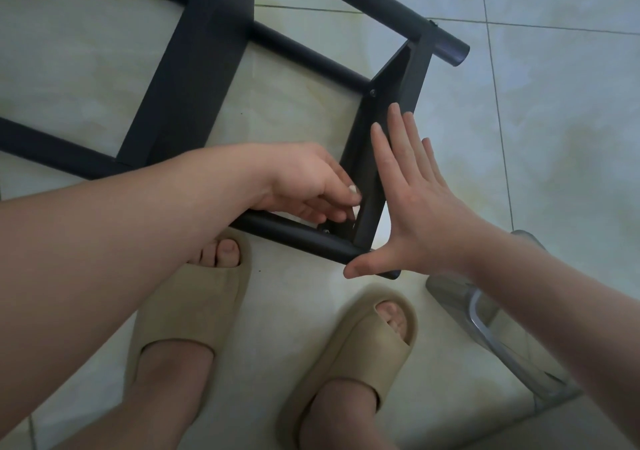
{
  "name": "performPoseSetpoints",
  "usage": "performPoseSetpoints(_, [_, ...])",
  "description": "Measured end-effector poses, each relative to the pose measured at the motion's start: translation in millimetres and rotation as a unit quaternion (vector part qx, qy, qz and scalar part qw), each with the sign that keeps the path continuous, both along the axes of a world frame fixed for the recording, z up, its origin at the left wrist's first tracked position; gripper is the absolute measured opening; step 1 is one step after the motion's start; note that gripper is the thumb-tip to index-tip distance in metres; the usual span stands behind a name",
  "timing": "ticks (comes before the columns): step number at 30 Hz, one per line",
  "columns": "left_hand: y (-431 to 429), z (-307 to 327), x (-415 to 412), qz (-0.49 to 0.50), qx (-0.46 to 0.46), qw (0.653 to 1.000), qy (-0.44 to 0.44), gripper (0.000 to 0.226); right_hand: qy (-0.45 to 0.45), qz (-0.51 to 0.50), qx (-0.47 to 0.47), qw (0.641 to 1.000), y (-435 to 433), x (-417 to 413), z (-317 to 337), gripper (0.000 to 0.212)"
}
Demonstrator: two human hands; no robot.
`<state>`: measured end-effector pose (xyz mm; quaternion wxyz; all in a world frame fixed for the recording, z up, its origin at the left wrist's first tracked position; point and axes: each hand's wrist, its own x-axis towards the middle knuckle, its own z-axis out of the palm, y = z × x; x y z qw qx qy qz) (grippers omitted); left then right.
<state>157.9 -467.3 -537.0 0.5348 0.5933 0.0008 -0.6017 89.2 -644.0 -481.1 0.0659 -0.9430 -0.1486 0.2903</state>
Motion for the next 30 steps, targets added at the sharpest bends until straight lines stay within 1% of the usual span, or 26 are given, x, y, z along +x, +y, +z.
performPoseSetpoints(4, [-2.0, 0.6, -2.7, 0.045, 0.020, 0.998, -0.048, 0.002, 0.004, -0.003, 0.003, 1.000, -0.6, 0.2, 0.7, 0.159])
performPoseSetpoints(8, [-3.2, 1.9, -3.5, 0.062, 0.015, 0.997, -0.036, 0.003, 0.005, -0.001, 0.002, 1.000, 0.1, 0.0, 1.0, 0.158])
performPoseSetpoints(11, [-2.3, 3.4, -3.8, 0.057, 0.012, 0.997, -0.040, 0.002, 0.003, -0.002, 0.005, 1.000, 0.5, -0.2, 1.3, 0.158])
performPoseSetpoints(19, [1.7, 7.3, -2.7, 0.025, 0.031, 0.995, -0.090, 0.006, 0.005, -0.005, 0.007, 1.000, 1.0, 0.6, 0.3, 0.159])
performPoseSetpoints(24, [1.1, 7.0, -2.3, 0.029, 0.020, 0.996, -0.083, 0.007, 0.005, -0.005, 0.007, 1.000, 0.9, 0.3, 0.3, 0.159])
performPoseSetpoints(30, [4.7, 5.8, -1.0, 0.005, 0.029, 0.996, -0.089, 0.005, 0.002, -0.005, 0.010, 1.000, 1.3, 0.2, 1.0, 0.158])
